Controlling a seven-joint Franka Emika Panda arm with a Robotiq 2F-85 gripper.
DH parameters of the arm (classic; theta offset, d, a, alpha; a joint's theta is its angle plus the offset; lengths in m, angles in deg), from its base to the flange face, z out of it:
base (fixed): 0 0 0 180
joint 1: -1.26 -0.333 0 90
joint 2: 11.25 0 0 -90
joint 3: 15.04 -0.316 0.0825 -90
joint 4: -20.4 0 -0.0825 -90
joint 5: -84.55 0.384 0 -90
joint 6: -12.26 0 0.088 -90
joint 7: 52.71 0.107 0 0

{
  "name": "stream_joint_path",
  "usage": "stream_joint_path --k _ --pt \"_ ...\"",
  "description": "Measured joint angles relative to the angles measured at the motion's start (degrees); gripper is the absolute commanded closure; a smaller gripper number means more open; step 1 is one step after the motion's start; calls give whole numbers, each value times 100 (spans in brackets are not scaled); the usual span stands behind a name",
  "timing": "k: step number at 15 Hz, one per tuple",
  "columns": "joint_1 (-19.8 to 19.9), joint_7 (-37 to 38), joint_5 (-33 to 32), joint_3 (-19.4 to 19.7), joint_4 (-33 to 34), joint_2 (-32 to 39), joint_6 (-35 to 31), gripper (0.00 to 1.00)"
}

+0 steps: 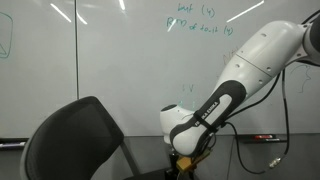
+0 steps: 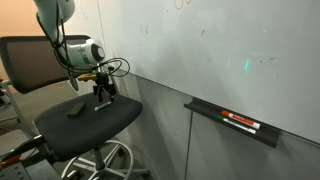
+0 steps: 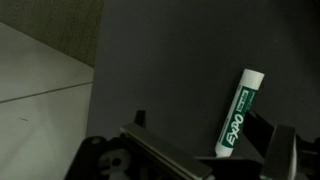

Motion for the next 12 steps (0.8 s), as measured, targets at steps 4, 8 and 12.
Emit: stream_joint_path --k 4,8,12 --pt "-15 161 130 14 188 258 8 0" --pt "-44 161 341 -6 405 542 35 0" --pt "-94 161 444 -14 642 754 149 27"
